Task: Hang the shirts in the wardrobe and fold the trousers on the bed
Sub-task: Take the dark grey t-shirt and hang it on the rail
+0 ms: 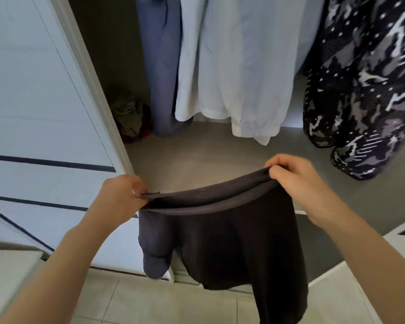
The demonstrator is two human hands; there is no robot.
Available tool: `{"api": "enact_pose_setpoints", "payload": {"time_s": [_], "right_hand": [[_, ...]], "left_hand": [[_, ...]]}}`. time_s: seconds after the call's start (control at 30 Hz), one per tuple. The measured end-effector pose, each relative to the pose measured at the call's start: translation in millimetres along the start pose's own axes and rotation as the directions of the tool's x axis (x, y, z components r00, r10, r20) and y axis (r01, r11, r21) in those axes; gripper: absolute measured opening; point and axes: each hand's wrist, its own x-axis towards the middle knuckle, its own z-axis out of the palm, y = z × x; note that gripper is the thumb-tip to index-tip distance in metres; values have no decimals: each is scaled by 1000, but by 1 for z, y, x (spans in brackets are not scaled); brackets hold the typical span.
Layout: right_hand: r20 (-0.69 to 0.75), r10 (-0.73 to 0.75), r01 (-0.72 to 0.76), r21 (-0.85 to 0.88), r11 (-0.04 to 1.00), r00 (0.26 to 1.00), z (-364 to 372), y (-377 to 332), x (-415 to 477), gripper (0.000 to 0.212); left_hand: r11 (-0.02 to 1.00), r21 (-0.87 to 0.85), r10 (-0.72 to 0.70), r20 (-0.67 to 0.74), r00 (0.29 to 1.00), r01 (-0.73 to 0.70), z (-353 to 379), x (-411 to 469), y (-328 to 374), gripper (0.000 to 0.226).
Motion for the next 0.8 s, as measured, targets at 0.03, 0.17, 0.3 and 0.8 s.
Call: {"api": "enact_pose_setpoints", "payload": {"time_s": [0.03, 0.17, 0.3, 0.8], "right_hand": [[-6, -26, 26, -33, 999, 1000, -4, -1, 1, 18], [-53, -150, 136, -208, 969, 987, -14, -5, 6, 19], [-128, -273, 233, -265, 936, 953, -27, -13, 16, 22], [-239, -537, 392, -461, 796, 809, -58, -78, 56, 31]], "left_hand": [[997, -11, -81, 50, 995, 82, -4, 3, 5, 8], [832, -477, -216, 195, 957, 285, -18, 12, 15, 13], [443, -820, -43, 385, 922, 363, -37, 17, 20, 36], [140, -898, 240, 440, 865, 418, -148, 57, 73, 34]]}}
